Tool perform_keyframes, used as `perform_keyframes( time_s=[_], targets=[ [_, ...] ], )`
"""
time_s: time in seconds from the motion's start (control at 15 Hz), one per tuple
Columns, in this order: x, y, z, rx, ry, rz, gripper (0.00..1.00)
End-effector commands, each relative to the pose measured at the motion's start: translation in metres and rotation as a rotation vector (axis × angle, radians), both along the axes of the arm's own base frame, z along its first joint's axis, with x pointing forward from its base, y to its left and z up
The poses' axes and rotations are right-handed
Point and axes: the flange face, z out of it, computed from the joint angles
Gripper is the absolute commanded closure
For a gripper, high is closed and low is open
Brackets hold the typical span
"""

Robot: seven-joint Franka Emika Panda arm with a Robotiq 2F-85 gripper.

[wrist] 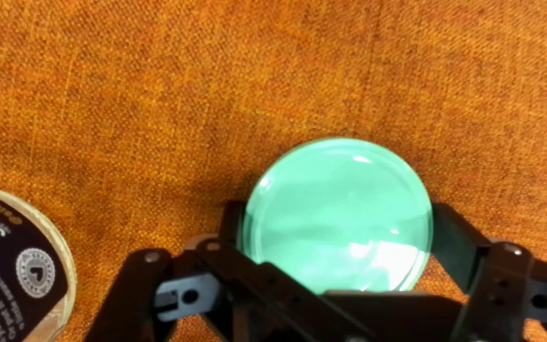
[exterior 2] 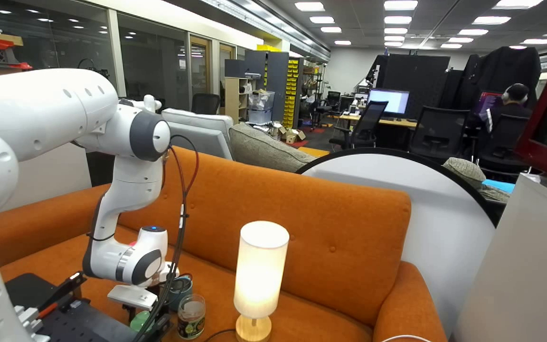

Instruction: Cover the glass container with the green lid

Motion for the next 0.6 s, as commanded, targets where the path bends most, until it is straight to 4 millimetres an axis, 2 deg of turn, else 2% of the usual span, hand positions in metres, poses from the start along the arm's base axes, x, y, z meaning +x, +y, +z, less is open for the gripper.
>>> perform_keyframes(
  time_s=[0.0, 0.2, 0.53],
  targets=[
    [-0.002, -0.003, 0.012, 0.021, 0.017, -0.009, 0.30],
    [-0.005, -0.003, 0.027, 0.012, 0.008, -0.014, 0.30],
    [-0.003, -0.005, 0.073, -0.015, -0.042, -0.027, 0.30]
  ],
)
